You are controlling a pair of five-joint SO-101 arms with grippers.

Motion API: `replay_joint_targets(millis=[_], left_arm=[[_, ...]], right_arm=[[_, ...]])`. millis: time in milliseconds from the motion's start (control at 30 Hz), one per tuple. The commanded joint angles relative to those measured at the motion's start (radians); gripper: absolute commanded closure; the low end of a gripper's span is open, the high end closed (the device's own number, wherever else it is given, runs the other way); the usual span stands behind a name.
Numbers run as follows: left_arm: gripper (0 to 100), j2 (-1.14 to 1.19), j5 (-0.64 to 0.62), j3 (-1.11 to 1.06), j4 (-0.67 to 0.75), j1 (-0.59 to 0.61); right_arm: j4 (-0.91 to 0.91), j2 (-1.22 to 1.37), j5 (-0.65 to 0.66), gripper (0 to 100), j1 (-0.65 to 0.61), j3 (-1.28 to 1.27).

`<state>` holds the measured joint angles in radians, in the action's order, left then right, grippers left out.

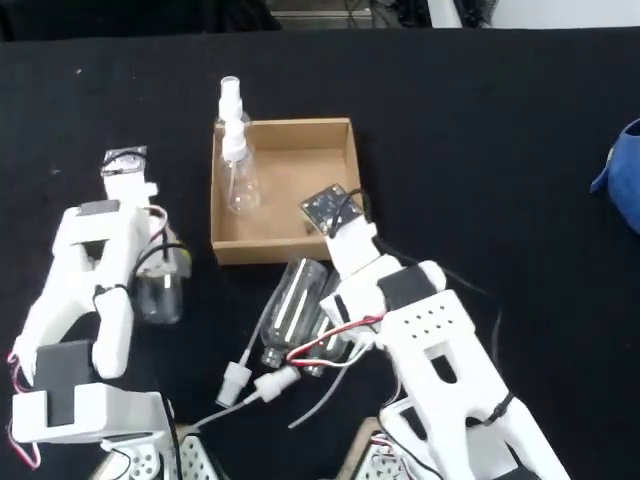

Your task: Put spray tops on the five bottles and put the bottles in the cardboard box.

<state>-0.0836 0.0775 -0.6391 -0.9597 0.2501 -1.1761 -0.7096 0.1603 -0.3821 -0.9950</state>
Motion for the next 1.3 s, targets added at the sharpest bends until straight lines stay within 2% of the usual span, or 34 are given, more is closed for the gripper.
replay_joint_targets(millis=[0, 200, 333, 467, 633, 700, 1000, 1133, 1267], left_arm=[[97, -0.014, 0.256, 0.076, -0.023, 0.111], [96, -0.005, 0.73, 0.203, -0.226, 0.28], [96, -0.002, 0.901, 0.278, -0.302, 0.446], [95, 0.0, 1.003, 0.236, -0.318, 0.535], [82, -0.002, 1.096, 0.217, -0.315, 0.607], [79, -0.002, 1.154, 0.216, -0.315, 0.628], [79, 0.006, 1.307, 0.193, -0.311, 0.734], [79, 0.04, 1.361, 0.148, -0.244, 0.771], [79, 0.046, 1.381, 0.102, -0.187, 0.768]], right_arm=[[0.02, -0.041, -0.009, 75.4, 0.017, 0.002], [0.017, -0.041, -0.009, 75.4, 0.014, 0.002], [0.014, -0.041, -0.009, 75.4, 0.014, 0.002], [0.014, -0.041, -0.009, 75.4, 0.012, 0.002], [0.014, -0.036, -0.009, 75.4, 0.012, 0.002], [0.014, -0.036, -0.009, 75.4, 0.012, 0.002], [-0.005, -0.041, -0.008, 75.4, 0.011, 0.042], [-0.1, -0.041, -0.003, 75.4, 0.011, 0.127], [-0.121, -0.039, -0.002, 75.4, -0.003, 0.156]])
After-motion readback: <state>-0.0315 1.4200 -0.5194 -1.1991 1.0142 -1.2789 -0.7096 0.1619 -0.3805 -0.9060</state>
